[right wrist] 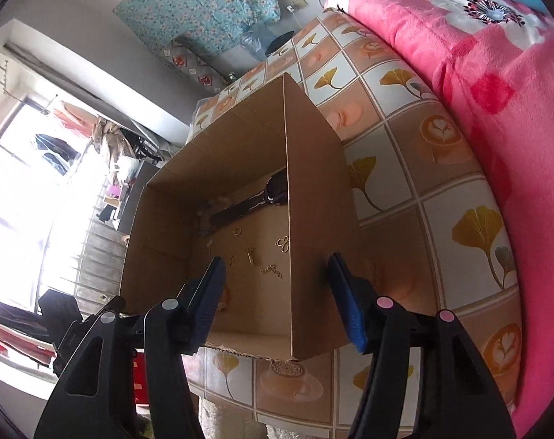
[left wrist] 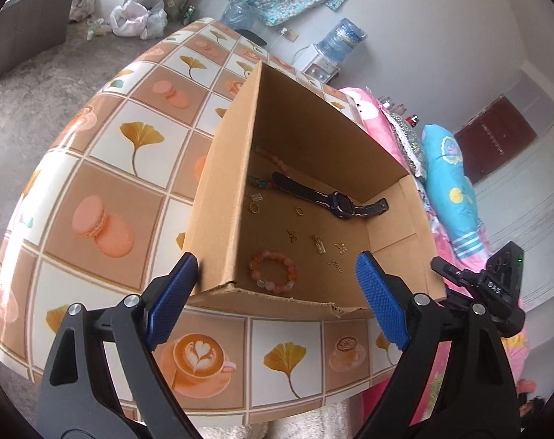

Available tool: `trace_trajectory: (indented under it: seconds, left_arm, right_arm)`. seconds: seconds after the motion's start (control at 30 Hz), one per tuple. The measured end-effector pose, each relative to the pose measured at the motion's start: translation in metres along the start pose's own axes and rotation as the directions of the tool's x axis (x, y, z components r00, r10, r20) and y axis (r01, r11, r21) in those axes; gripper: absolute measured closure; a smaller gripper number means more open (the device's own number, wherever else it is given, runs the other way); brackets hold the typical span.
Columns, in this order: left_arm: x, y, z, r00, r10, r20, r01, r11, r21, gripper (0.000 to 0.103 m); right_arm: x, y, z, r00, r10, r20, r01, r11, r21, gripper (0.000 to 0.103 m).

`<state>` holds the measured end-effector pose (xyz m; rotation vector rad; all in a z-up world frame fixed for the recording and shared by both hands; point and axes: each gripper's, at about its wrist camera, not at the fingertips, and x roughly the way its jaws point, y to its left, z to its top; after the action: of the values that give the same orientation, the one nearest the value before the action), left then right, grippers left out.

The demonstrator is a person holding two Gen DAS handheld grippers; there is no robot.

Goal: Organize jewelry

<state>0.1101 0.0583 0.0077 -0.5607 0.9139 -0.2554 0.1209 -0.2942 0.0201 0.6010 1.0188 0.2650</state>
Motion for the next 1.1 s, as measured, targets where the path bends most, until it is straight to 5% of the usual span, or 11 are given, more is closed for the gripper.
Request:
trace_trajectory:
  seconds: [0.43, 0.8, 0.9, 1.1]
  left_arm:
    - [-0.03, 0.008, -0.04, 0.999, -0.042, 0.011, 0.042, 0.999, 0.001, 0.019]
    - [-0.041, 0.003, -0.061, 0.999, -0.013, 0.039, 0.011, 0.998, 0.058, 0.018]
    - [-0.043, 0.002, -0.064, 0.999, 0.018, 0.042, -0.021, 0.998, 0.067, 0.018]
    - [-0.079, -0.015, -0.082, 0.976, 0.131, 0.173, -0.16, 0.972, 0.17, 0.018]
  right_arm:
    - [-0.025, -0.005, -0.042, 1.0, -0.018, -0.004, 0.018, 1.0, -0.006, 0.045]
    - [-0.038, -0.009, -0.061, 0.999, -0.018, 0.032, 0.018, 1.0, 0.007, 0.045]
    - [-0.046, -0.013, -0.064, 0.998, -0.031, 0.058, 0.029, 0.999, 0.029, 0.045]
    - [-0.091, -0.003, -0.09, 0.974, -0.103, 0.2, 0.114, 0.993, -0.042, 0.043]
